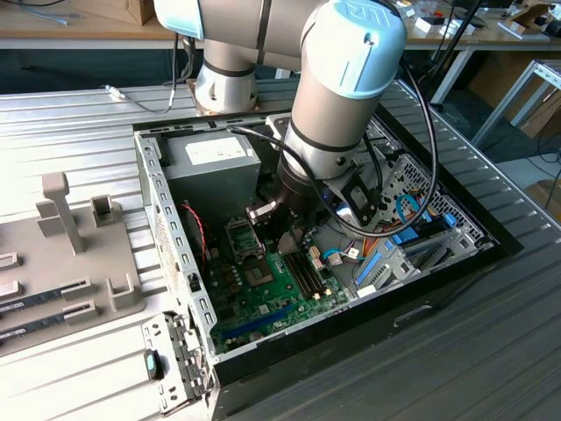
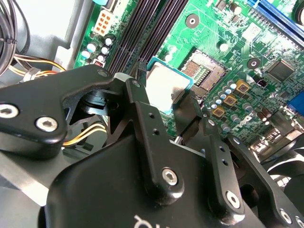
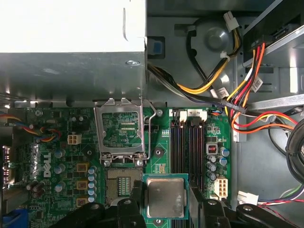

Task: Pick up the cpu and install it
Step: 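Place the cpu into insertion slot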

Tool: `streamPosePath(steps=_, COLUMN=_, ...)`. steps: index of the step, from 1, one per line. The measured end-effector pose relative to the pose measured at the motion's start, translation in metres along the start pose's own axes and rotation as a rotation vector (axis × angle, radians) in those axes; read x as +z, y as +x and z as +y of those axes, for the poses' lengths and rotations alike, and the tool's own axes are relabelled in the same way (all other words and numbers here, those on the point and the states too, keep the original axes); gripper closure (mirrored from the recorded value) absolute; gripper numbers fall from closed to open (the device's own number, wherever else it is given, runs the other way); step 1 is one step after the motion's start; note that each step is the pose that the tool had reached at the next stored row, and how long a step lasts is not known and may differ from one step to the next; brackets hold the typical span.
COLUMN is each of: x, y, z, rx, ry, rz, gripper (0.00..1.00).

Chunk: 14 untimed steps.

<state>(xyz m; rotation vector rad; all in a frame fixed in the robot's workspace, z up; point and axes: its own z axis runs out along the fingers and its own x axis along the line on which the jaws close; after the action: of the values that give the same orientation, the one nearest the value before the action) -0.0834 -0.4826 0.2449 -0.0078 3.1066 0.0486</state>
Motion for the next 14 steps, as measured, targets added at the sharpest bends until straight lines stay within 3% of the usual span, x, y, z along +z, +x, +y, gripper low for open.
streamPosePath(steps=9, x=0.0003, y=0.0051, z=0.0009, rx=0.000, ry=-0.0001, rz=-0.0001, gripper=0.53)
streamPosePath(steps=14, x=0.0021, y=0.0199, z=0.0048, rx=0.000, ry=0.0000, rz=-0.0001, gripper=0.53)
